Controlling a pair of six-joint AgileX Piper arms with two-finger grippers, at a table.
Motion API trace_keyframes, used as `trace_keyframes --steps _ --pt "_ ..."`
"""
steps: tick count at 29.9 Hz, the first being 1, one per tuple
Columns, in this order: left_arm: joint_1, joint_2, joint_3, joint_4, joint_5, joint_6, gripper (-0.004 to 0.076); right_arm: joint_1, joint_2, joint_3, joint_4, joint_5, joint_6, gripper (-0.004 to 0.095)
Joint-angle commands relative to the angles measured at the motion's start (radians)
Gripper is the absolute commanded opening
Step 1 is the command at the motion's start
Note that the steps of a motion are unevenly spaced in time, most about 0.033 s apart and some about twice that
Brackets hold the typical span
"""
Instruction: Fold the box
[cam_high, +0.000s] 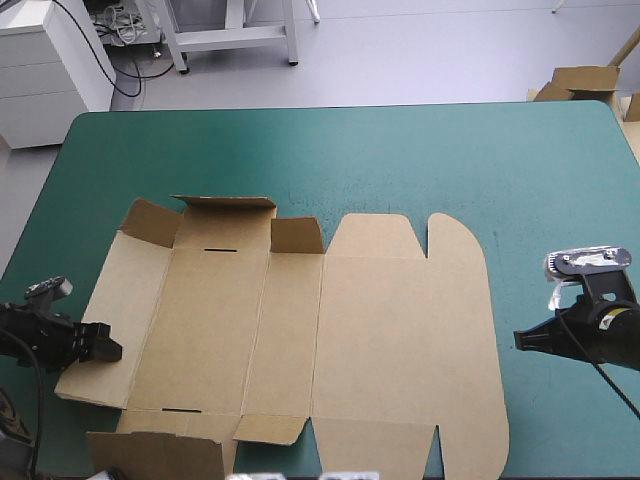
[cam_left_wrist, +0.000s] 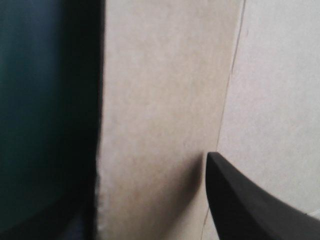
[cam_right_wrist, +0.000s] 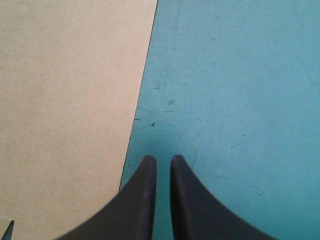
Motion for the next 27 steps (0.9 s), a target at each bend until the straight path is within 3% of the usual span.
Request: trace_keyframes --steps 1,8,21,27 --pt "-0.008 -0.019 -0.008 -0.015 0.096 -0.012 0.0349 -0.008 -0.008 -0.018 0.003 -0.041 -0.008 0.0086" --pt "-0.008 -0.019 -0.008 -0.015 0.096 -0.01 -0.0011 -0.008 -0.008 -0.018 0.003 -0.041 -0.008 0.0087" --pt "-0.018 -0.023 -0.026 -0.046 0.096 -0.009 -0.0006 -0.008 -0.008 -0.018 0.003 -0.041 -0.008 0.0087" --pt "-0.162 -0.023 -0.143 -0.035 0.096 -0.055 -0.0008 -0.008 -0.008 -0.018 0.003 -0.045 -0.008 0.0087"
